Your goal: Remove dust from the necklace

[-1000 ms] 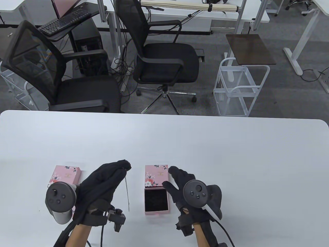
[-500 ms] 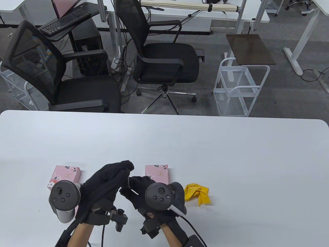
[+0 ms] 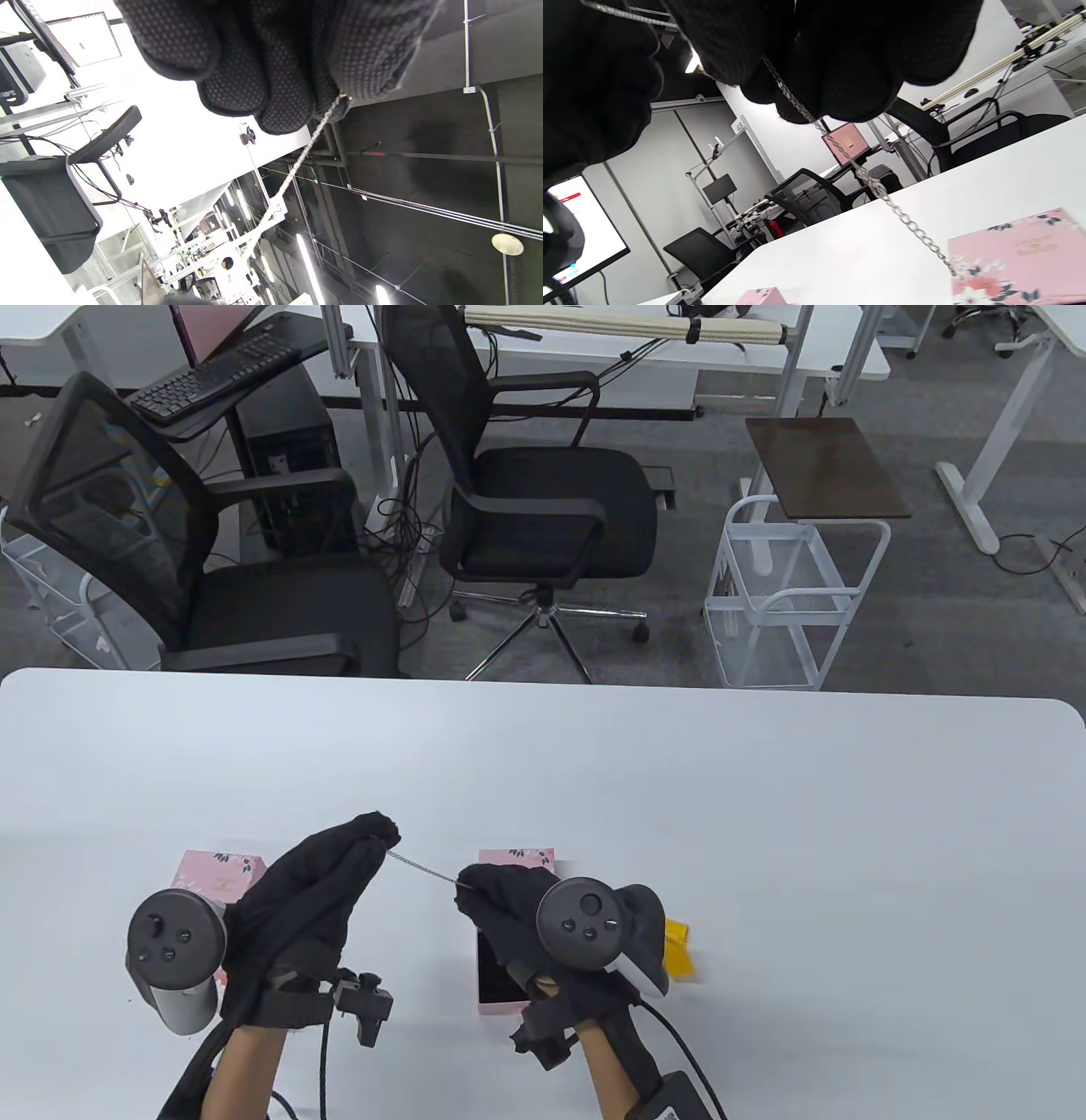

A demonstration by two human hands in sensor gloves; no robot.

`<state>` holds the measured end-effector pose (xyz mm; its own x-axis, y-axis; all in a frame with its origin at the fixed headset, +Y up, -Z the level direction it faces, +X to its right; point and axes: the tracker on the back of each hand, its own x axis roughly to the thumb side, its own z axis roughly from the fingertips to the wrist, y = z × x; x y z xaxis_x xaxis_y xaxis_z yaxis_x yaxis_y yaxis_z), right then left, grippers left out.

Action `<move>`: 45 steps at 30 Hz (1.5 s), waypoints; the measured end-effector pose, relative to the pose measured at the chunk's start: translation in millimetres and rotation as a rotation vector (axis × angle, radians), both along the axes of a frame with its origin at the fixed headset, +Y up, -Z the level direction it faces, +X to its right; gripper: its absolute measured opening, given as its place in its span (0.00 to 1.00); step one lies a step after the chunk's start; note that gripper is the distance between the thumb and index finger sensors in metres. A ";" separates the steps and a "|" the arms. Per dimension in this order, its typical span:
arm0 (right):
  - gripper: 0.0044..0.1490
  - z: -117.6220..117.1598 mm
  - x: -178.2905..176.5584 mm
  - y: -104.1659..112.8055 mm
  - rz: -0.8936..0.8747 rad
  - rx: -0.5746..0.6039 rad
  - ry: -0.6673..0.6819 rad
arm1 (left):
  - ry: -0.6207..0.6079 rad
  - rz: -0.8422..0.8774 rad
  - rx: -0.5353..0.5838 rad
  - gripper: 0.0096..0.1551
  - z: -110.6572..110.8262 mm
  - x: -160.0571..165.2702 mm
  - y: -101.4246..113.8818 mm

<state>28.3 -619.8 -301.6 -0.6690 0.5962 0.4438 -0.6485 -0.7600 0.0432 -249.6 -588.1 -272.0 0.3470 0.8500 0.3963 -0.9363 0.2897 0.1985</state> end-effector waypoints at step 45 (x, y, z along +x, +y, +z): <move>0.22 -23.2 3.9 -33.5 0.233 -0.181 -0.063 | -0.092 -0.540 -0.323 0.18 -45.3 70.7 -84.7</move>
